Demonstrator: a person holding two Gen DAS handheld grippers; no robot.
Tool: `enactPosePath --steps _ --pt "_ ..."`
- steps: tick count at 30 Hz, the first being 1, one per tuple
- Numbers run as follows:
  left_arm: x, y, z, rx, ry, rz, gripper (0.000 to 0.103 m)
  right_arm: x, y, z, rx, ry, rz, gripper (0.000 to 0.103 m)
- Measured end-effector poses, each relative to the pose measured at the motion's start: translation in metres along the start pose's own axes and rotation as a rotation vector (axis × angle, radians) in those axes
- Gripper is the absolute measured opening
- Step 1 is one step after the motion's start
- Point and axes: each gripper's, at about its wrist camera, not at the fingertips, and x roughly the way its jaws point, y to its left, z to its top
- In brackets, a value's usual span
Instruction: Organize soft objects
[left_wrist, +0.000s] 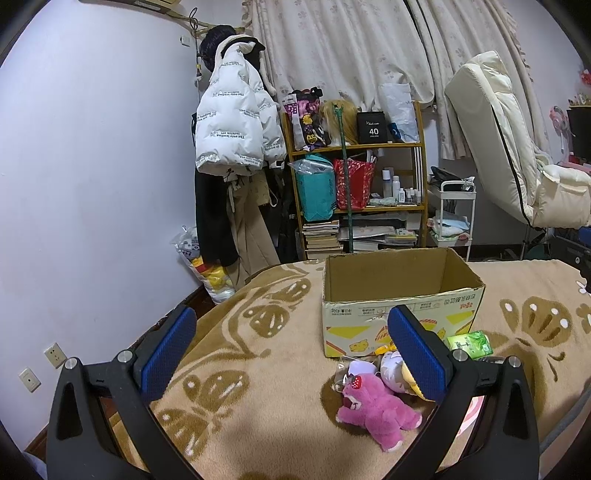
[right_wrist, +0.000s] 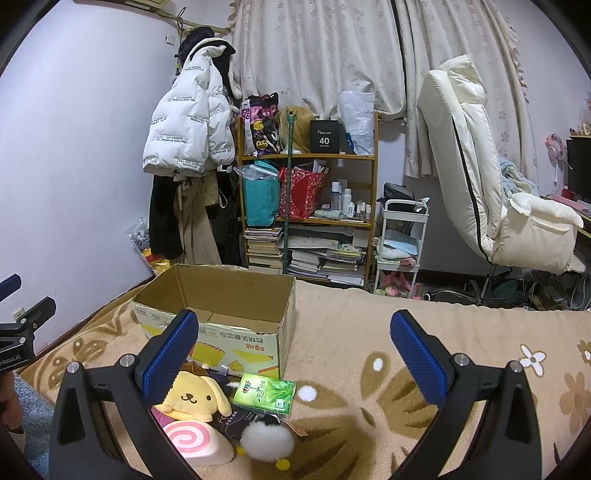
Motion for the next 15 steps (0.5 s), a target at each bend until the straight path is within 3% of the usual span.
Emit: enactPosePath --steps 15 --pt "0.0018 -0.0008 -0.0021 -0.001 0.006 -0.003 0.102 0.0006 -0.0001 -0.0004 0.0 0.001 0.0 0.103"
